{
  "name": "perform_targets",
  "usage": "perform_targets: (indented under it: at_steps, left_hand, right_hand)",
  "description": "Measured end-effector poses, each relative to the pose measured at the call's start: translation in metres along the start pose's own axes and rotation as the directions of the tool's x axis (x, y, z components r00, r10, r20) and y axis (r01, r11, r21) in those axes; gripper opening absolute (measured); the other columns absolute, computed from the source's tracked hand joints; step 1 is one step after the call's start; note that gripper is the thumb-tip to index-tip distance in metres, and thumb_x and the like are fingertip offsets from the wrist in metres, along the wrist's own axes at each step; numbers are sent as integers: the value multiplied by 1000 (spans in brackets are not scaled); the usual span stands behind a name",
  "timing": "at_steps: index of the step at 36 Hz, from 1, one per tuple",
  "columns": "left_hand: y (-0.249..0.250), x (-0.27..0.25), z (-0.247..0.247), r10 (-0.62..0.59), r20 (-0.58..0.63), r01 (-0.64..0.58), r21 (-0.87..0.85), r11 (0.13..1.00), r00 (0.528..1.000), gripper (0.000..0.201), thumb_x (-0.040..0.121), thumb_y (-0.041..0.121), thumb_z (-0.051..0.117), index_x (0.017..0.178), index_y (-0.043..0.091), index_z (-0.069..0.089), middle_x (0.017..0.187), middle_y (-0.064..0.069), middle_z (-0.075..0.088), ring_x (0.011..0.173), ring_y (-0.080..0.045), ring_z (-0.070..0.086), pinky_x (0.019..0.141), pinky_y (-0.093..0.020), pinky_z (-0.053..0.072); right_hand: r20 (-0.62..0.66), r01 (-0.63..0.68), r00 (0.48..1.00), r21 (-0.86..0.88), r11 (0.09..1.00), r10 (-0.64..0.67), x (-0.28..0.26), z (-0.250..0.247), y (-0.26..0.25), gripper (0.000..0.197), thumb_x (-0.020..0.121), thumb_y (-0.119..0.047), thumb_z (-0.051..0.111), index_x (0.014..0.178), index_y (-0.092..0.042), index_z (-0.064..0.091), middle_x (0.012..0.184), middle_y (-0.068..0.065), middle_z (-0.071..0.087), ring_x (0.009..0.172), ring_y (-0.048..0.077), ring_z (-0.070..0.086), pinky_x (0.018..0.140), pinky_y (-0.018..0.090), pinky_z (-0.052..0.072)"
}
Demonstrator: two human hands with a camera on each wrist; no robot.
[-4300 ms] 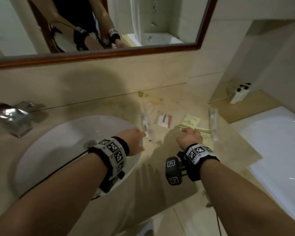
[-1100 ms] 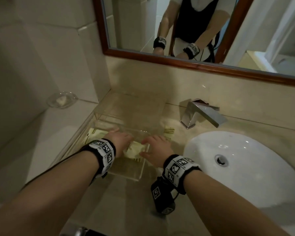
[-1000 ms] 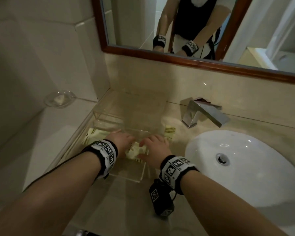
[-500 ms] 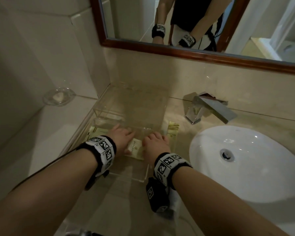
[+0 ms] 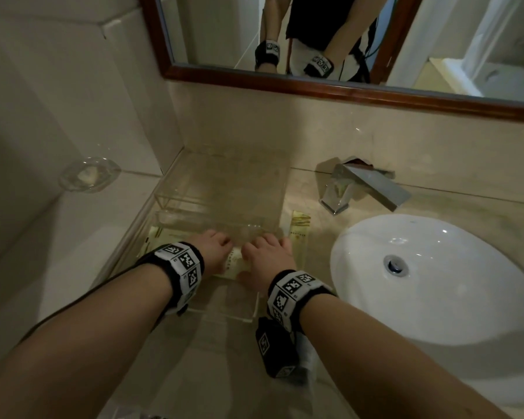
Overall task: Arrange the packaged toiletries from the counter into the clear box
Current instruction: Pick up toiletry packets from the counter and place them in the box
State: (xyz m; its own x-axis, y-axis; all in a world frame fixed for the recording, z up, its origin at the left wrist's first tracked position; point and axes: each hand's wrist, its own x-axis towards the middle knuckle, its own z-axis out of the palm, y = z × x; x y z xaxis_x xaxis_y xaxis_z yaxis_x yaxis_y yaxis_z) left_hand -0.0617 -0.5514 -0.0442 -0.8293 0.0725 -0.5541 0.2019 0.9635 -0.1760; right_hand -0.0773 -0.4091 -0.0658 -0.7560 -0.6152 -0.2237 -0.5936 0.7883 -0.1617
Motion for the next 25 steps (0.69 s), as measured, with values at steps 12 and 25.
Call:
perform_targets:
  at_steps: [12,25]
  left_hand:
    - [-3,2,-3,12,34,-13,35,999,999,75,85,37,62,146,17,23,148,-10,27,136,-29,31,111,-36,34]
    - [-5,0,5,-65,-27,64,-34,997,998,80,83,43,62,148,23,20,145,-6,32,130,-25,41,104,-33,38]
  right_hand:
    - [23,-3,1000,-52,999,4,4,5,0,53,80,-49,61,125,-23,48,128,4,48,129,25,33,106,45,18]
    - [-12,-17,1000,19,1000,17,-1,6,-2,58,83,-48,58,129,-16,44,133,4,45,131,25,31,108,45,21]
